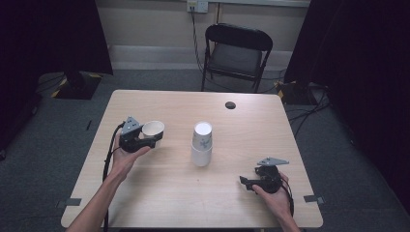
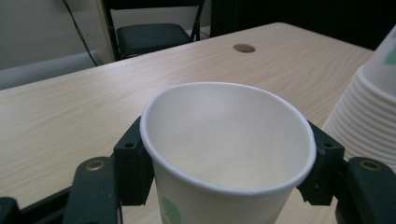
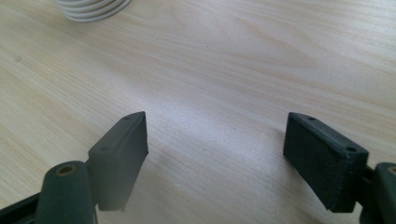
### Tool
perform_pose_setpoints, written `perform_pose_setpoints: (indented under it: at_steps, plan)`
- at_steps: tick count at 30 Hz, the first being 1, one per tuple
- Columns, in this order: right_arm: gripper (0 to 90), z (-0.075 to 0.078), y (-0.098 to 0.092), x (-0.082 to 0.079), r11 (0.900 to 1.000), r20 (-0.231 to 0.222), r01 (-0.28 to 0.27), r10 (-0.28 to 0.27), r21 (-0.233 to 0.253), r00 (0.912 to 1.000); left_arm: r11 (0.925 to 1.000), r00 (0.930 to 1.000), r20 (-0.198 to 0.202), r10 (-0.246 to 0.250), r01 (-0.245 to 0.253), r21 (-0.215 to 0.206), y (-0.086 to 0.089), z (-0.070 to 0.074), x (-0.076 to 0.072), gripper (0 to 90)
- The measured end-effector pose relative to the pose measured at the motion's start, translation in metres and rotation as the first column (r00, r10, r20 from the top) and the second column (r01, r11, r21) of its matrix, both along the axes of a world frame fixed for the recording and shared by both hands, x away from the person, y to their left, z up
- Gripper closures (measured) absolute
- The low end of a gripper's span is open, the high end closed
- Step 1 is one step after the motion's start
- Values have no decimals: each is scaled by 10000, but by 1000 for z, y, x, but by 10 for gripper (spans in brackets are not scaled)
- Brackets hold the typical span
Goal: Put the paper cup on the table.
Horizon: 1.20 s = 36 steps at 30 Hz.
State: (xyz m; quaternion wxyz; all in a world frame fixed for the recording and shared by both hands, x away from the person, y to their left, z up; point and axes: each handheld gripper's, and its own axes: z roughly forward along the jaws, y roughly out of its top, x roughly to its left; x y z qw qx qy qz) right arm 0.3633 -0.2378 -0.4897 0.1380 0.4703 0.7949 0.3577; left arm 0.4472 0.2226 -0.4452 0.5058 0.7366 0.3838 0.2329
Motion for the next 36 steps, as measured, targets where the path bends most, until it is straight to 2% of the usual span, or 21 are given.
perform_pose_setpoints:
  at_steps: [3,5,7,10,12,13,15,17,19,20,22,24,27,29,31,36]
  plan:
    - [210,-1,0,0,10000,143,-56,58,-78,9999,9999,9998,-156,90,-89,94,-2,-5,4,337]
    - [190,-4,0,1,9999,405,-89,93,-87,9991,9995,9997,-194,-165,170,272,-6,-8,5,334]
    - [179,-6,0,-1,9999,601,-120,122,-36,9981,9995,9993,-324,-210,218,239,-9,-12,8,333]
    - [177,-9,2,-3,9992,935,-205,237,-351,9953,9995,9985,-541,-94,109,281,-12,-18,10,333]
    - [177,-9,3,-4,9989,973,-202,243,-426,9950,9992,9987,-493,-146,164,376,-13,-19,11,333]
    - [177,-9,3,-4,9988,982,-208,251,-453,9948,9995,9982,-578,-138,154,274,-14,-20,12,333]
    - [178,-9,4,-4,9987,981,-200,247,-479,9949,9985,9976,-670,-168,203,514,-15,-23,12,330]
    - [178,-9,4,-4,9984,997,-193,245,-523,9947,9984,9968,-785,-133,175,533,-16,-24,12,325]
    - [178,-9,5,-5,9980,1019,-186,247,-608,9945,9975,9971,-750,-103,155,689,-17,-23,10,319]
    - [177,-9,5,-5,9974,1052,-183,255,-691,9941,9983,9972,-735,-153,193,544,-18,-22,9,318]
    - [178,-9,6,-5,9974,1050,-179,252,-699,9942,9972,9978,-642,-141,188,729,-20,-22,7,314]
    - [178,-9,5,-5,9975,1048,-170,242,-691,9942,9962,9970,-735,-234,294,819,-21,-25,6,313]
    - [178,-9,5,-5,9975,1046,-169,240,-685,9942,9973,9978,-630,-203,246,693,-21,-26,4,305]
    - [178,-9,5,-5,9975,1044,-166,238,-688,9943,9964,9971,-743,-186,246,808,-19,-25,4,295]
    - [178,-9,5,-5,9975,1043,-165,236,-690,9943,9975,9950,-980,-172,239,671,-17,-26,1,275]
    - [178,-9,6,-5,9974,1056,-134,208,-706,9942,9956,9926,-1210,-86,198,915,-12,-24,-5,240]
